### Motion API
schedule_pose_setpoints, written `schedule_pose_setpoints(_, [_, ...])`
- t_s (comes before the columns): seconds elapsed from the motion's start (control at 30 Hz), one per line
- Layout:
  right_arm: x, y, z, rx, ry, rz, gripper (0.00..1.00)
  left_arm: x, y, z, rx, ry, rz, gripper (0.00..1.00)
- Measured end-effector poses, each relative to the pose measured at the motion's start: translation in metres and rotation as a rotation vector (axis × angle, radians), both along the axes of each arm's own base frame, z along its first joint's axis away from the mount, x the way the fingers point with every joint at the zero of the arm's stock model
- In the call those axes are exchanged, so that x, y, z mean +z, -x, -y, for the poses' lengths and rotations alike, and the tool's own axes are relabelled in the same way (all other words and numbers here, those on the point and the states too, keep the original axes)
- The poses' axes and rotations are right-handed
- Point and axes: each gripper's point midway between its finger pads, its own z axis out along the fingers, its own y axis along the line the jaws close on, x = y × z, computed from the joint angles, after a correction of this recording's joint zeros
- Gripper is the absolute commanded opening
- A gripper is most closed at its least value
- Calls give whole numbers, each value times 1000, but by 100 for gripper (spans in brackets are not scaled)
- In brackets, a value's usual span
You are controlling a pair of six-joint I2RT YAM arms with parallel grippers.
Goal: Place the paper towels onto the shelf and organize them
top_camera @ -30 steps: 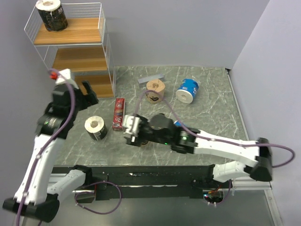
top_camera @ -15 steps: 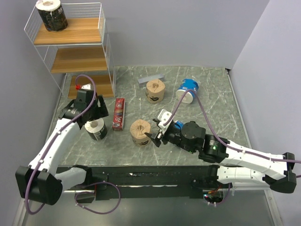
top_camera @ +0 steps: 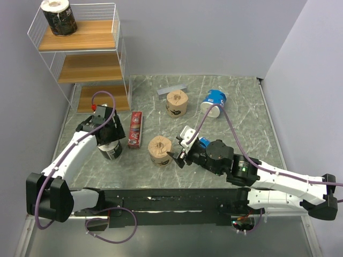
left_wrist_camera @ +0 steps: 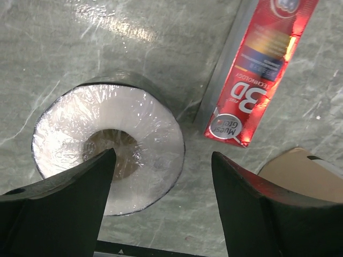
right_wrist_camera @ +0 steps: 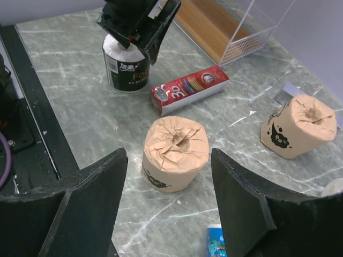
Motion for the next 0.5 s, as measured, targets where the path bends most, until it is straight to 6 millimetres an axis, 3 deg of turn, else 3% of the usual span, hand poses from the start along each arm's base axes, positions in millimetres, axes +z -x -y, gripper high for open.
schedule_pose_setpoints(0.5, [4,-1,3,-13,-13,7,70,-17,-1,-3,18,-29,-27,45])
